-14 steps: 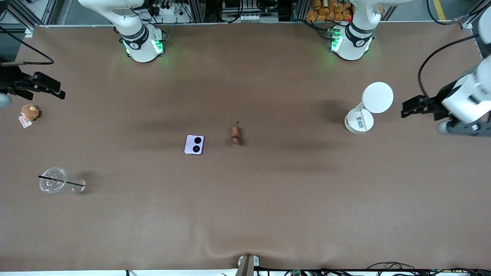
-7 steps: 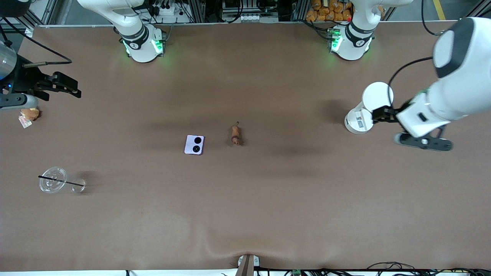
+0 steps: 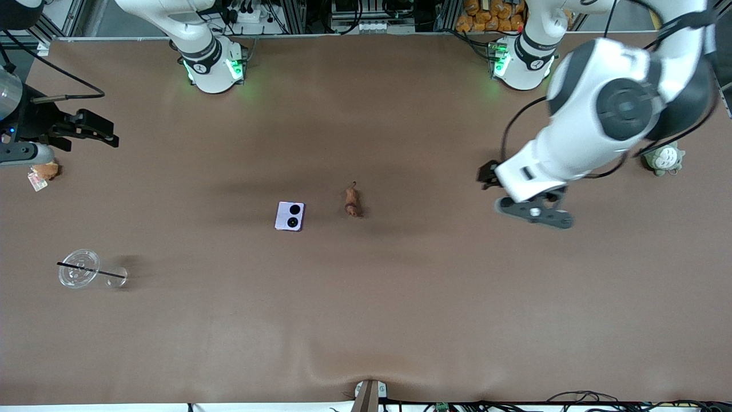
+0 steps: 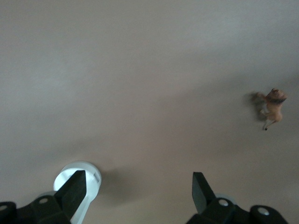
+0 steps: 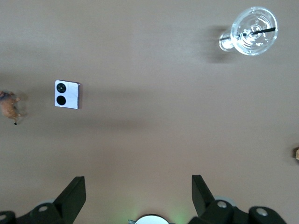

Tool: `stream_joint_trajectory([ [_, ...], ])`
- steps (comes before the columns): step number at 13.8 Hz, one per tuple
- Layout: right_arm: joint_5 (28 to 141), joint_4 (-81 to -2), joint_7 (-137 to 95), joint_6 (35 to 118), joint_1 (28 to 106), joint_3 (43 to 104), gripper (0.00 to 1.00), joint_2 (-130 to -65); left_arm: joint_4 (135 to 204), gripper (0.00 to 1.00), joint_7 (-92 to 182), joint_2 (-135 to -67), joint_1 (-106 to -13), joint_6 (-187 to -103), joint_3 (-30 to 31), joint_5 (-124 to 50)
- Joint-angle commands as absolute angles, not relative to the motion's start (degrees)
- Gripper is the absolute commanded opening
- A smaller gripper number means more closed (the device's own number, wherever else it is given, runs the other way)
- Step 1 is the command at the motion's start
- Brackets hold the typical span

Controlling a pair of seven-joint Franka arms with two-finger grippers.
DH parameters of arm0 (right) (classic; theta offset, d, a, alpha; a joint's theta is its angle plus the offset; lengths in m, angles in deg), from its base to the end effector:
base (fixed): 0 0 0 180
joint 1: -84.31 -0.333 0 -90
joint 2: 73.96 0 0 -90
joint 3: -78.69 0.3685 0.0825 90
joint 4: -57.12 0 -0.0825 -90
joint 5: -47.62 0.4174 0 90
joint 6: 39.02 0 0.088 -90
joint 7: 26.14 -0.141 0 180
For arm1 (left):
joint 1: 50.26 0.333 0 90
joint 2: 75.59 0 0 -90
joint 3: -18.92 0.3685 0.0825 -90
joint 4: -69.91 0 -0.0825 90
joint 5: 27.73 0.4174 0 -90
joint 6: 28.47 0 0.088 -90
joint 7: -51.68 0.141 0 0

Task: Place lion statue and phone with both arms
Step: 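Move the left gripper over the brown lion statue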

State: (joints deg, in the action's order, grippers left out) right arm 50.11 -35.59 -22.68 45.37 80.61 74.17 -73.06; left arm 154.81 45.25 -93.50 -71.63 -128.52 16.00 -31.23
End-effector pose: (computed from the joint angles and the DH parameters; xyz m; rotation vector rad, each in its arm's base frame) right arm 0.5656 -0.0020 0.6210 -3.0849 -0.0735 0.1974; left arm 0.6351 -0.2901 0.5017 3.0457 -0.4564 -0.1019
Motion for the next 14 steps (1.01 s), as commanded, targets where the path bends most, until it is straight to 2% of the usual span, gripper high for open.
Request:
stream_joint_trajectory([
  [1,49.8,-34.8,-19.2,44.8,82.4,74.5,1.0,-74.0,152.8,1.0,42.6,-97.1,-75.3,-132.7,16.4,-32.0],
  [7,50.0,-35.0,-19.5,44.7,81.7,74.6,1.0,-74.0,152.6,1.0,32.0,-105.2,-82.8,-147.4,16.4,-32.0],
  [11,50.7,-34.9,-19.8,45.2,81.7,74.6,1.0,-74.0,148.8,1.0,21.2,-109.9,-87.1,-149.0,16.8,-31.9],
  [14,50.8,-35.0,-19.8,45.4,81.7,74.6,1.0,-74.1,148.9,1.0,15.8,-111.9,-89.7,-150.9,16.5,-31.9],
])
